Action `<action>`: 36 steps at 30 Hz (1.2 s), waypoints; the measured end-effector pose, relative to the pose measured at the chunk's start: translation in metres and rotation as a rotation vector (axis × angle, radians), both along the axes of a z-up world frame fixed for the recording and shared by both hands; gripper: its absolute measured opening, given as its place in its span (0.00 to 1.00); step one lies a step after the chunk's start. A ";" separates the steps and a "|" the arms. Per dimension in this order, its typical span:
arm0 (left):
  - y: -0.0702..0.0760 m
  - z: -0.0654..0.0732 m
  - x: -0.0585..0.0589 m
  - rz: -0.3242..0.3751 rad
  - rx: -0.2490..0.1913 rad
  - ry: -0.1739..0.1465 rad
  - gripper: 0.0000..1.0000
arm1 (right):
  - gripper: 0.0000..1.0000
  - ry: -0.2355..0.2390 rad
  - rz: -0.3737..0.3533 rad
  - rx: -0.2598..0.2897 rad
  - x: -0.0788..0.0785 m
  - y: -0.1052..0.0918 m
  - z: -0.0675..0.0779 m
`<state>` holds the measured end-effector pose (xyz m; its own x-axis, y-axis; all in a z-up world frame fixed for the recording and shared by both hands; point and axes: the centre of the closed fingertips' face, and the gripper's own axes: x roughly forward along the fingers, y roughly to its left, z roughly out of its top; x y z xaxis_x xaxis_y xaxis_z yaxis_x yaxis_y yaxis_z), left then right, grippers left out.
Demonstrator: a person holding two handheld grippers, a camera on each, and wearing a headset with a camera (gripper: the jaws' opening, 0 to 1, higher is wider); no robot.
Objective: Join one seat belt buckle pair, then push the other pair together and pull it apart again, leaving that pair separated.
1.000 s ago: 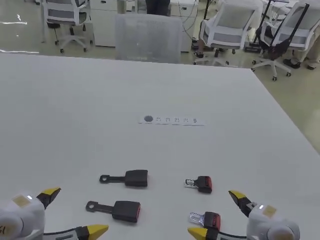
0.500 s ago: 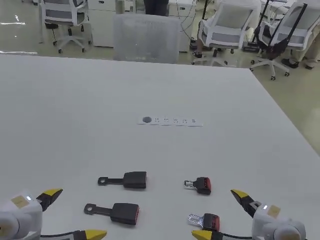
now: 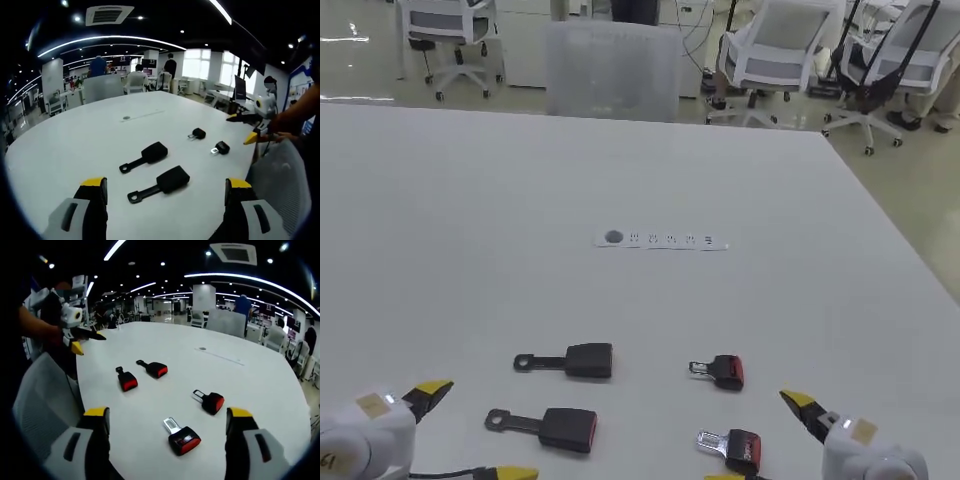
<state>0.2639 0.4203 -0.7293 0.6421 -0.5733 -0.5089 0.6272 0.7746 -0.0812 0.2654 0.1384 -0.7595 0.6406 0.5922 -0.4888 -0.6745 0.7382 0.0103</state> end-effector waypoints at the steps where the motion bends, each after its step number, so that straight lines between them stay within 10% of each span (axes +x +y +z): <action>1: 0.000 -0.001 0.001 0.003 0.003 -0.001 1.00 | 0.98 0.004 0.001 -0.003 0.000 0.000 -0.001; 23: -0.014 -0.045 0.032 0.040 0.067 0.068 0.98 | 0.86 0.137 0.086 -0.076 0.015 -0.014 -0.049; 32: -0.042 -0.063 0.033 -0.132 0.055 0.112 0.93 | 0.83 0.208 0.189 -0.121 0.011 -0.017 -0.069; 36: -0.048 -0.076 0.033 -0.239 0.136 0.131 0.89 | 0.80 0.251 0.222 -0.120 0.011 -0.018 -0.076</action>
